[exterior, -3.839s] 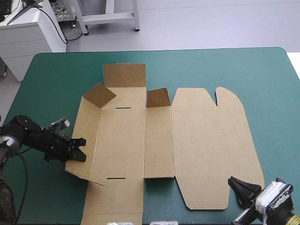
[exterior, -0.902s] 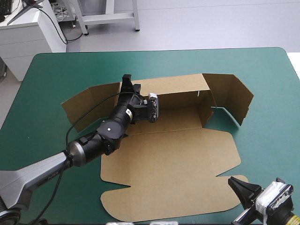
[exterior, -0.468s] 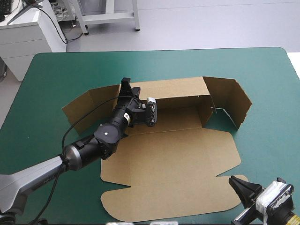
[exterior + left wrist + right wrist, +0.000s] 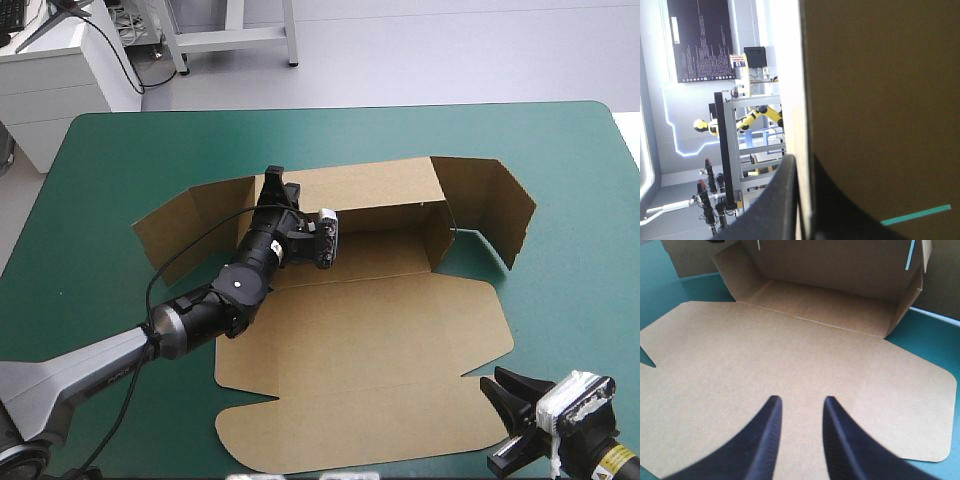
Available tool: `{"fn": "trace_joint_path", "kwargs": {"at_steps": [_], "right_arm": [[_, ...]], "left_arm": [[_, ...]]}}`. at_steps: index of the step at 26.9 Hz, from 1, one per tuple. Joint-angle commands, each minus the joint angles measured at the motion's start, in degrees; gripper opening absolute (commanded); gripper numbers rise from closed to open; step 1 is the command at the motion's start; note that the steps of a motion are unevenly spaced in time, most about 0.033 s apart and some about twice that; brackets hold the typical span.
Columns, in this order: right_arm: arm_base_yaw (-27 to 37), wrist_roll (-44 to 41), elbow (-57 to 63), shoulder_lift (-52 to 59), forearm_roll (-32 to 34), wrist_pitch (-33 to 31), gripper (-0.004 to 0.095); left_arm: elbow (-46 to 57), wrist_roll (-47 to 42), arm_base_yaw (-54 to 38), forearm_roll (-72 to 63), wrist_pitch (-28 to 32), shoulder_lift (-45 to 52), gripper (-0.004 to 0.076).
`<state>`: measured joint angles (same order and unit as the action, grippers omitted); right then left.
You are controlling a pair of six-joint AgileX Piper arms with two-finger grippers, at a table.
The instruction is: Fold the box
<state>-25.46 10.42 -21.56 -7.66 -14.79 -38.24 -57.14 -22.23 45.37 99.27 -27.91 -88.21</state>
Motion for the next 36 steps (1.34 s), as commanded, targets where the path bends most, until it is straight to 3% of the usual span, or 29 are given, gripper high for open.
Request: {"fn": "trace_joint_path", "kwargs": {"at_steps": [1, 4, 6, 12, 15, 19, 26, 31, 36], "right_arm": [[0.0, -1.0, -1.5, -3.3, 0.1, 3.9, 0.0537], [0.0, -3.8, -1.6, -5.5, 1.1, 6.1, 0.0696], [0.0, -8.5, -2.8, -7.6, 4.0, 7.7, 0.0730], [0.0, -31.9, -12.4, -17.8, 24.3, 4.2, 0.0729], [0.0, -37.3, -18.7, -24.3, 32.7, -0.1, 0.0729], [0.0, -37.6, -27.4, -32.9, 36.6, -3.1, 0.0729], [1.3, -35.1, -45.1, -51.9, 35.9, -7.4, 0.0728], [15.6, -12.3, -67.9, -69.7, 10.8, -17.7, 0.0729], [24.2, -7.1, -82.5, -82.2, 4.7, -24.4, 0.0729]], "left_arm": [[-0.8, 0.1, 0.2, -1.5, -0.6, 1.0, -0.0008], [-0.8, 0.1, 0.2, -1.5, -0.6, 1.0, -0.0008], [-0.8, 0.1, 0.2, -1.5, -0.6, 1.0, -0.0008], [-0.8, 0.1, 0.2, -1.5, -0.6, 1.0, -0.0008], [-0.8, 0.1, 0.2, -1.5, -1.3, 1.0, -0.0008], [-0.8, 1.6, 0.2, -1.5, -3.4, 1.0, -0.0008], [-0.8, 1.6, 0.2, -1.5, -4.1, 1.0, -0.0008], [-0.8, 1.6, 0.2, -1.5, -4.1, 1.0, -0.0008], [-0.8, 1.6, 0.2, -1.5, -3.1, 0.9, -0.0008]]}}
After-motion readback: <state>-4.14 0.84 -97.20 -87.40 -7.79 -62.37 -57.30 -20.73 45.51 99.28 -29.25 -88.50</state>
